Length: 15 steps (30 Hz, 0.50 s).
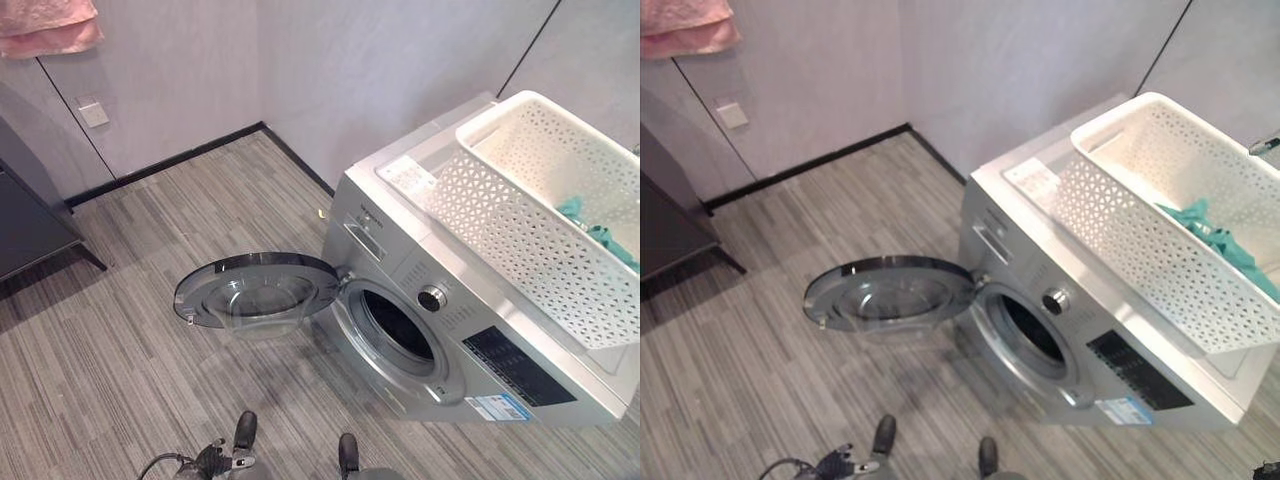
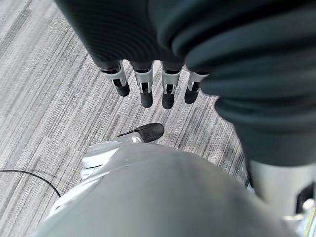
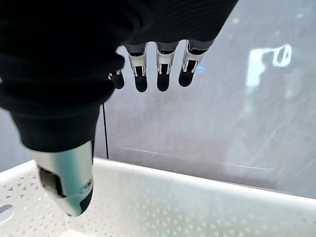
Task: Grab the laundry basket,head to the washer,open it,put in the laundry and shut it.
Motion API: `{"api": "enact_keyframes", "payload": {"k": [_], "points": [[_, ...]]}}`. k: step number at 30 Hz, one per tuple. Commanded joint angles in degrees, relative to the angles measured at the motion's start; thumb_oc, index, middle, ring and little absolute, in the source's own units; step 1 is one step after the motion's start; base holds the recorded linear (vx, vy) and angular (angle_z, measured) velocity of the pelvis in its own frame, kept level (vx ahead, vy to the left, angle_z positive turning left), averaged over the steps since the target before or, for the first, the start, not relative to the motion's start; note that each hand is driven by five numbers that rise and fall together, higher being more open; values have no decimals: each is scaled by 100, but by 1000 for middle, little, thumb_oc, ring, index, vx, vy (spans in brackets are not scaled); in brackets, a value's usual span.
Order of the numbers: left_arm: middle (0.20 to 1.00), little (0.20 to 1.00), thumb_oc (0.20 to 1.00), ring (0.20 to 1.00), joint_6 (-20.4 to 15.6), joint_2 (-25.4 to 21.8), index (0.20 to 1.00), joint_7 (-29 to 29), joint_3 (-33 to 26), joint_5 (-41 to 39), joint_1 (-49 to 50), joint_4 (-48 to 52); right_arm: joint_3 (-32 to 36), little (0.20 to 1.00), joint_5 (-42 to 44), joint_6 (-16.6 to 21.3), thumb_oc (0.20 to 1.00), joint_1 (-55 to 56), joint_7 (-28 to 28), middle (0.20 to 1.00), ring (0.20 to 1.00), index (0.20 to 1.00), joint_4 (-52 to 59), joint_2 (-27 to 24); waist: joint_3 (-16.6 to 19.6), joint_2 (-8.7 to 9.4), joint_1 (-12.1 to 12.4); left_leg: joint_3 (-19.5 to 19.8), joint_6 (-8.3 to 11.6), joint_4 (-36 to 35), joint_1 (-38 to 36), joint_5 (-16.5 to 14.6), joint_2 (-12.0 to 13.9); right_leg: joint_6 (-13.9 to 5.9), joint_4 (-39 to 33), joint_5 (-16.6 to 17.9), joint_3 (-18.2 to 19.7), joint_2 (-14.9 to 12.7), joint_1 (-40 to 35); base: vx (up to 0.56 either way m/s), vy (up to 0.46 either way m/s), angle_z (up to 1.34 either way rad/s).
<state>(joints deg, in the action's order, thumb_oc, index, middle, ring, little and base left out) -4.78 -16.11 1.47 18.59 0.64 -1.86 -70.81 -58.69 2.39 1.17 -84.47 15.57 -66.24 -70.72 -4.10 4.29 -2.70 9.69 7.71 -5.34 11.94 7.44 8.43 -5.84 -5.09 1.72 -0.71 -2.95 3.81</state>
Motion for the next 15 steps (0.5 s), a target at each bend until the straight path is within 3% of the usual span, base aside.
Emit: {"api": "enact_keyframes", "payload": {"k": [1, 4, 15], "points": [[1000, 1000, 1000, 1000, -36, -256, 1000, 10, -24, 55, -22, -218, -191, 1000, 163, -63, 1000, -445, 18, 1000, 1000, 1000, -160, -353, 111, 351, 59, -242, -168, 34, -1173, -1122, 83, -245, 253, -198, 230, -266, 527, -16, 8, -5], [1000, 1000, 1000, 1000, -49, -161, 1000, -1, -10, 23, -45, -84, 181, 1000, 13, -64, 1000, 405, 135, 1000, 1000, 1000, 296, -229, 53, 341, 39, -257, -175, 34, -1187, -1134, 84, -233, 323, -229, 233, -255, 558, -16, 4, -3], [1000, 1000, 1000, 1000, -66, -55, 1000, -7, 36, -163, -60, 125, 595, 1000, -210, -124, 1000, 1365, 301, 1000, 1000, 1000, 492, 289, -210, 256, 131, -215, -192, 34, -1109, -1071, 72, -207, 435, -286, 229, -266, 671, -5, 1, -3]]}}
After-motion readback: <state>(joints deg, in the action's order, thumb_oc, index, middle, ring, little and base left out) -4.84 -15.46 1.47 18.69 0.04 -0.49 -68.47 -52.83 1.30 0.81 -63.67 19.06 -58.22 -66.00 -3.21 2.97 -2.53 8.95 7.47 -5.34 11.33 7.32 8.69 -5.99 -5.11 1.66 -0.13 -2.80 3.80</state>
